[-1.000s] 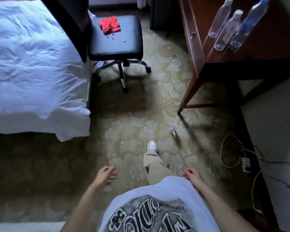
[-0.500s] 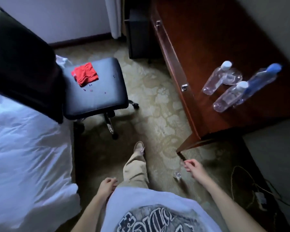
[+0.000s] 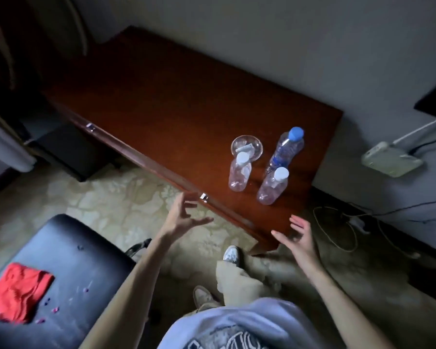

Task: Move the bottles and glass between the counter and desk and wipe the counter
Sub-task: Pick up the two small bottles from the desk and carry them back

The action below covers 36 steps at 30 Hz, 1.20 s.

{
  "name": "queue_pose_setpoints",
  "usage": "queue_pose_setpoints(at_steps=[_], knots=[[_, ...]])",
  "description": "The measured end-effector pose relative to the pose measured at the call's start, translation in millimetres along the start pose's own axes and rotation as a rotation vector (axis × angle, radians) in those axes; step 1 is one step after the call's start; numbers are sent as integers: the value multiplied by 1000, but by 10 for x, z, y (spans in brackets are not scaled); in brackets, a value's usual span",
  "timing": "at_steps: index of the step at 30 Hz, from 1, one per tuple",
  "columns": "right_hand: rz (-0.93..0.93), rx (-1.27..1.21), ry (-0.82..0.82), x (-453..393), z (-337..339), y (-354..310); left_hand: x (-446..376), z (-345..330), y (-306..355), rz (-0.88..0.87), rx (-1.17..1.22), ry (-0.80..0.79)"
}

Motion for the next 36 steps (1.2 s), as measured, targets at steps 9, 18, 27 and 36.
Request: queue_pose_setpoints(at_steps=[9,18,27,36], knots=[[140,2,78,-754,-274,-640,-1135,-364,1091,-327,-238,-34],[103,33,198,-736,-71,-580,-1341,-692,1020,-283,-238,-165],[-103,-248,788,705,673,178,-900,-1857,1570,-410,-157,-698],[-380,-619,1192,2600,624,1334,259,-3416,1640,-469,-325,-1009]])
Point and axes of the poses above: each hand's wrist, its own x-axis away from the middle knuckle, its own z-axis out of the back of the hand, y = z × x, the point moved 7 cm from there along -x, towards the middle knuckle, and after that the axes turned 7 degrees about -y, right-handed, at the moved point
